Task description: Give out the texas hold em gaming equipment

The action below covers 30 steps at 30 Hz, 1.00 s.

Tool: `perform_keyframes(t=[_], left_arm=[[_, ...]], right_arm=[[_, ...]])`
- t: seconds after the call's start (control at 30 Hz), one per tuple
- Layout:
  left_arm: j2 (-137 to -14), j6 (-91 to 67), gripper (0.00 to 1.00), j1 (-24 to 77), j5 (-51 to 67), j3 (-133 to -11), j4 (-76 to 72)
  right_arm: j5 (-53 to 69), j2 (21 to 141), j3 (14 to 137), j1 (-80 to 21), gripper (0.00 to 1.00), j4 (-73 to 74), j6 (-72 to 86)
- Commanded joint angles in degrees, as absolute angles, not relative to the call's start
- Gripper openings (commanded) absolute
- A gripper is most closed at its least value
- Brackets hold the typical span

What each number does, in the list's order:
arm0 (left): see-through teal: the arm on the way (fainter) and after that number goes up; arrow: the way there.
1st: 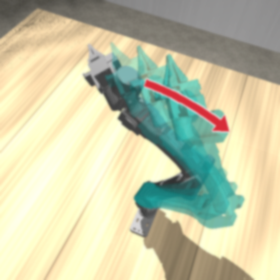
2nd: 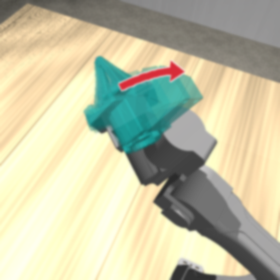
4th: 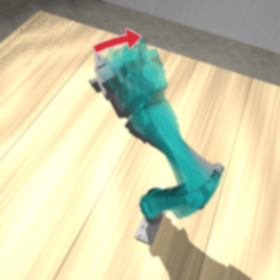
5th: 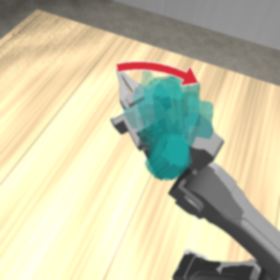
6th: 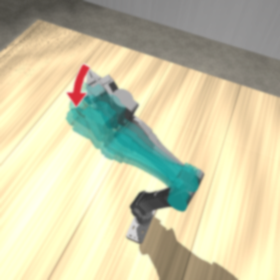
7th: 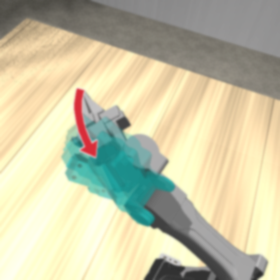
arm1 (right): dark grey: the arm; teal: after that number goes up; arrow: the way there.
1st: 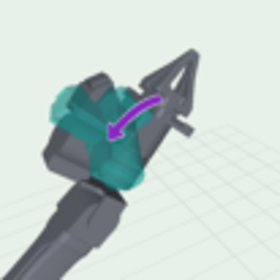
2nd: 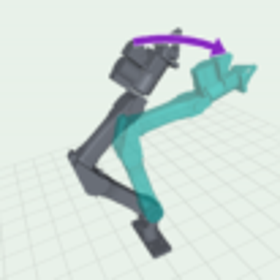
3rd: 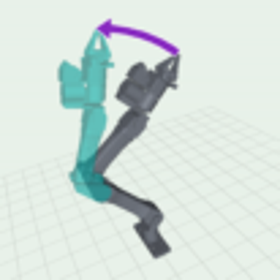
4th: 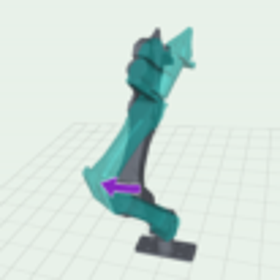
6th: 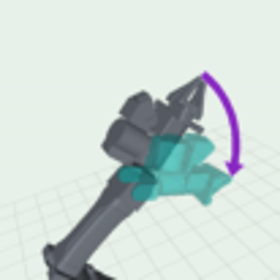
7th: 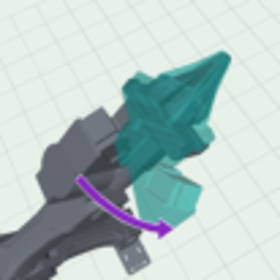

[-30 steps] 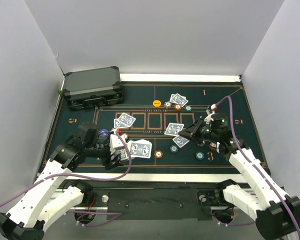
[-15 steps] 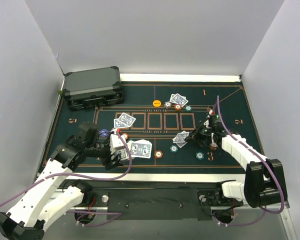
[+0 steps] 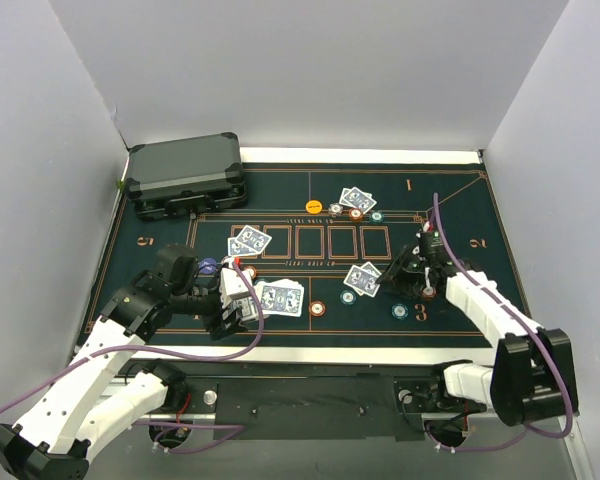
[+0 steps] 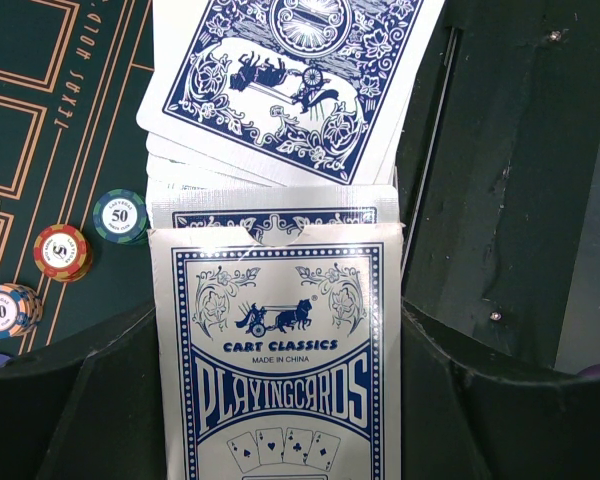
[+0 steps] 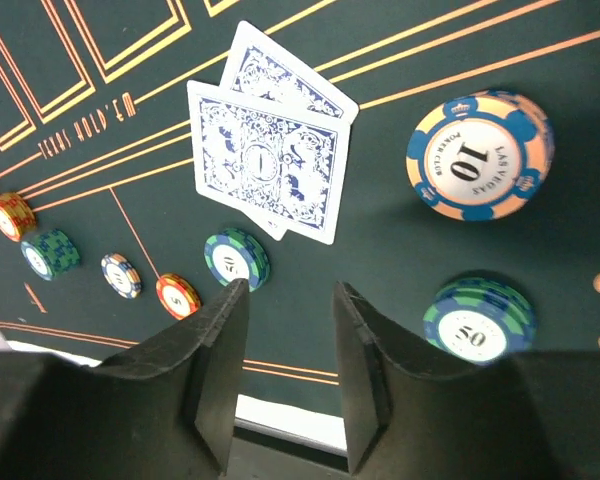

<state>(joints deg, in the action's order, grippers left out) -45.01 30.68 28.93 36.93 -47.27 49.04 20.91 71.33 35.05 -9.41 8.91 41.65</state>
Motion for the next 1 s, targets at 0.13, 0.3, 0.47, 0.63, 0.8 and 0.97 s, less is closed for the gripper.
perform_keyframes(t=[0.13,0.3,0.47,0.63,0.8,0.97], left_arm=[[-44.9,30.6,0.00,29.1,38.8,-48.7,46.4],[-45.1,30.5,0.00,29.1,38.7,-48.7,46.3],[-45.4,30.3,0.00,29.1,38.9,-48.8,45.9],[-45.6,30.1,0.00,29.1,38.9,-49.0,45.6],[-45.6,30.0,0.00,29.1,38.8,-49.2,45.5],[-45.2,29.8,0.00,29.0,38.8,-49.0,45.5]], right_arm=[[13.3,59.7,44.7,-12.2,0.54,20.6,40.4],[17.6,52.9,48.5,-21.9,0.76,19.5,46.3],[19.3,51.2,48.3,-35.7,0.91,8.8,55.1],[15.8,54.3,47.5,-48.1,0.93,-2.0,60.6],[13.0,60.7,50.1,-55.0,0.93,-3.9,60.5],[12.0,65.6,50.0,-57.8,0.87,-7.1,62.0]])
